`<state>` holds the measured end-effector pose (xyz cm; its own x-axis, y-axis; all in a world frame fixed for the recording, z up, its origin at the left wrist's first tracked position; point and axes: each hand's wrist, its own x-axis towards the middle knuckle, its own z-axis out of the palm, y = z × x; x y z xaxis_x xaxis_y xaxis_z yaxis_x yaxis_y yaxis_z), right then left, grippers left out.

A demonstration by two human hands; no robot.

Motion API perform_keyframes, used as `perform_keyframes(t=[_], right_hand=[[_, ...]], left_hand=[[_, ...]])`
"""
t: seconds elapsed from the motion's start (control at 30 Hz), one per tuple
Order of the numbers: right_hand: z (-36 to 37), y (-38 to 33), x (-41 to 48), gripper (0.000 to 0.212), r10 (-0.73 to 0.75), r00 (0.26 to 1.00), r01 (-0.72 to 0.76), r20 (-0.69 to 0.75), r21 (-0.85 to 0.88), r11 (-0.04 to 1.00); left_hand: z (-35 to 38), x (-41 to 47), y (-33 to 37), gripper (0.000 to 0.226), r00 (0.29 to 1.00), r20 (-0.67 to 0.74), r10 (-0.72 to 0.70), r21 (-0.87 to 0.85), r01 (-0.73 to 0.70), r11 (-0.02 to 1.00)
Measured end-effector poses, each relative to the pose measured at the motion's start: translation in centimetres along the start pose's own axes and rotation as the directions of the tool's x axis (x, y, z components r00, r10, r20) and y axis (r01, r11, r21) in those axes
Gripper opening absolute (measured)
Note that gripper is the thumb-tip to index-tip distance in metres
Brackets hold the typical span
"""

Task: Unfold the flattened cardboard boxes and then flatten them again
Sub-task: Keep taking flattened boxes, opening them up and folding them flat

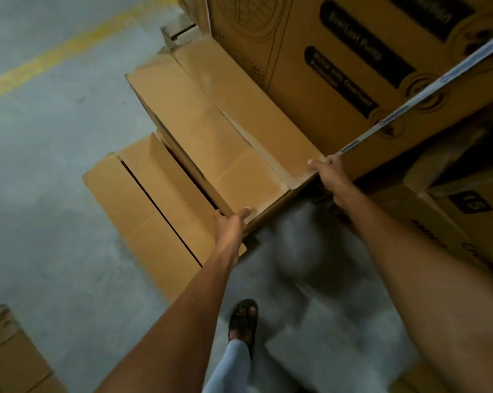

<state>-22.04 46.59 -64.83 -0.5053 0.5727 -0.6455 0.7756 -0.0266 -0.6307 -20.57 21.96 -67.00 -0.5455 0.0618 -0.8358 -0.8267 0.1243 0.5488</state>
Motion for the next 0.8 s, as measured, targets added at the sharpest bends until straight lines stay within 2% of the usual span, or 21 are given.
perform_keyframes(t=[0.13, 0.17, 0.23, 0.3, 0.33, 0.47, 0.53, 0.6, 0.7, 0.8], right_hand=[[1.4, 1.8, 4.0, 0.09, 0.003, 0.999, -0.008, -0.053, -0.093, 0.996], [1.5, 2.1, 4.4, 0.092, 0.006, 0.998, -0.014, -0.065, -0.115, 0.993], [1.2, 2.0, 4.7, 0.083, -0.009, 0.999, 0.002, -0.05, -0.133, 0.991], [0.9, 1.1, 4.3, 0.07, -0.049, 0.999, 0.047, -0.018, -0.081, 0.996], [0.9, 0.3, 3.9, 0.07, -0.083, 0.997, 0.082, -0.007, -0.068, 0.994], [0.9, -4.3, -0.1, 0.094, -0.204, 0.979, 0.204, 0.005, -0.035, 0.978], [1.1, -6.6, -2.3, 0.085, -0.245, 0.969, 0.245, -0.019, 0.005, 0.969], [1.2, -8.7, -4.9, 0.078, -0.26, 0.965, 0.261, -0.041, 0.016, 0.965], [0.8, -11.4, -8.8, 0.062, -0.307, 0.949, 0.308, -0.066, -0.003, 0.952], [-0.5, -13.4, -13.2, 0.058, -0.354, 0.932, 0.353, -0.083, -0.025, 0.935]], left_hand=[[0.6, 2.9, -2.4, 0.091, 0.997, 0.06, 0.052, 0.037, -0.055, 0.998], [0.7, 3.2, -2.5, 0.095, 0.996, 0.057, 0.066, 0.033, -0.068, 0.997], [0.8, 3.1, -2.5, 0.104, 0.996, 0.06, 0.065, -0.012, -0.065, 0.998], [0.7, 2.4, -1.8, 0.099, 0.995, 0.04, 0.089, -0.051, -0.087, 0.995], [0.4, 2.0, -1.3, 0.094, 0.993, 0.018, 0.113, -0.072, -0.112, 0.991], [-1.4, -0.3, 3.6, 0.086, 0.982, -0.047, 0.182, -0.222, -0.188, 0.957], [-2.5, -2.1, 6.9, 0.077, 0.976, -0.068, 0.206, -0.253, -0.217, 0.943], [-3.8, -4.5, 9.3, 0.064, 0.971, -0.096, 0.221, -0.19, -0.236, 0.953], [-5.8, -8.5, 11.2, 0.064, 0.964, -0.125, 0.234, -0.136, -0.25, 0.959], [-7.1, -13.0, 11.5, 0.065, 0.962, -0.139, 0.237, -0.154, -0.257, 0.954]])
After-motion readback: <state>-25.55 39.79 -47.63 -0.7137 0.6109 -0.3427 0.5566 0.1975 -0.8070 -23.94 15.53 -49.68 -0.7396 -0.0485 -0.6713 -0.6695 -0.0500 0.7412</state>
